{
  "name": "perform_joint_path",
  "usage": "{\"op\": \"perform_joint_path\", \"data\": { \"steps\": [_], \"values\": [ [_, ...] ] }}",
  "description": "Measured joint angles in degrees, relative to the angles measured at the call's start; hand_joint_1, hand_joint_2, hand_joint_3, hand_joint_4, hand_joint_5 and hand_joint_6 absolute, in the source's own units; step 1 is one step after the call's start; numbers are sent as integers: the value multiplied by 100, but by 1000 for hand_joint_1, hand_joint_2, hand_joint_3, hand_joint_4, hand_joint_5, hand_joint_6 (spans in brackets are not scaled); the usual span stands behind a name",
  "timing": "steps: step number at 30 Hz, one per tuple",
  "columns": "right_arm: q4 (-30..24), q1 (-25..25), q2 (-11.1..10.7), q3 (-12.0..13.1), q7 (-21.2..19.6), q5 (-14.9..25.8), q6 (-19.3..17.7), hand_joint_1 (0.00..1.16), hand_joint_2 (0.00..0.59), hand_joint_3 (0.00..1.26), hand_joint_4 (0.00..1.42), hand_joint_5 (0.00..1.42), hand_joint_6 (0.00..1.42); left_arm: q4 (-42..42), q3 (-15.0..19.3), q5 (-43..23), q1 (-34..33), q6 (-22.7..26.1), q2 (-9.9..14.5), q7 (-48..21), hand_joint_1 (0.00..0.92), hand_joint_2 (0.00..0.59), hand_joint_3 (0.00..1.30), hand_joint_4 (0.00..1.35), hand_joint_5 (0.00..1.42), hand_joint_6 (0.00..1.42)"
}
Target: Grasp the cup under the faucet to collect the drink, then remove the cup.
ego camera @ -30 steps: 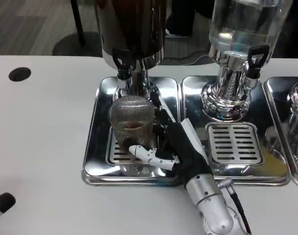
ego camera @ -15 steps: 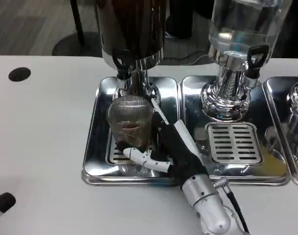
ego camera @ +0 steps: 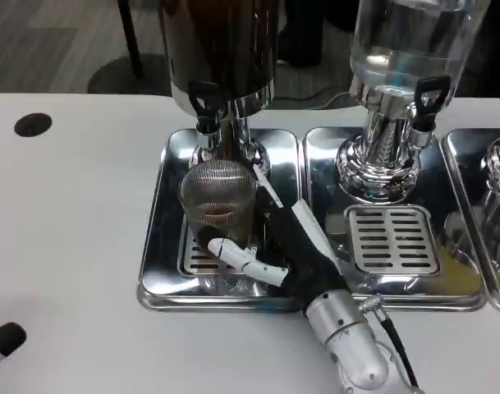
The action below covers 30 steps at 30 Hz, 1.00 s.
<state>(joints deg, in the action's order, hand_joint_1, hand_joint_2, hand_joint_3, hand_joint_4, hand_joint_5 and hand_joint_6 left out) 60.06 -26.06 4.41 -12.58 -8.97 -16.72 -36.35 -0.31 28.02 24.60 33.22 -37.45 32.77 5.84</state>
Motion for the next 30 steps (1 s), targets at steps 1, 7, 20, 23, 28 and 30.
{"op": "perform_joint_path", "data": {
  "steps": [1, 7, 20, 23, 28, 30],
  "values": [
    [0, 0, -1, 0, 2, 0, 0, 546, 185, 0, 0, 0, 26, 0, 0, 0, -2, 1, 0, 0, 0, 37, 0, 0, 0, 0],
    [0, -6, -16, -12, -3, -37, 1, 591, 194, 0, 0, 0, 10, 0, -3, 0, -20, 15, 0, 0, 0, 41, 0, 0, 0, 0],
    [83, -238, 4, -137, -409, -315, 311, 647, 195, 0, 0, 0, 27, 0, -2, 0, 8, 47, -1, 0, 0, 43, 0, 0, 0, 0],
    [142, -336, 12, -156, -507, -330, 398, 650, 196, 0, 0, 0, 27, 0, 7, -4, 28, 47, -1, 0, 0, 43, 0, 0, 0, 0],
    [239, -424, 15, -167, -558, -329, 418, 657, 198, 0, 0, 0, 28, 0, 16, -22, 64, 46, -1, 0, 0, 41, 0, 0, 0, 0],
    [265, -446, 20, -167, -581, -328, 424, 661, 200, 0, 0, 3, 37, 0, 21, -30, 85, 46, -1, 0, 0, 41, 0, 0, 0, 0]
  ]
}}
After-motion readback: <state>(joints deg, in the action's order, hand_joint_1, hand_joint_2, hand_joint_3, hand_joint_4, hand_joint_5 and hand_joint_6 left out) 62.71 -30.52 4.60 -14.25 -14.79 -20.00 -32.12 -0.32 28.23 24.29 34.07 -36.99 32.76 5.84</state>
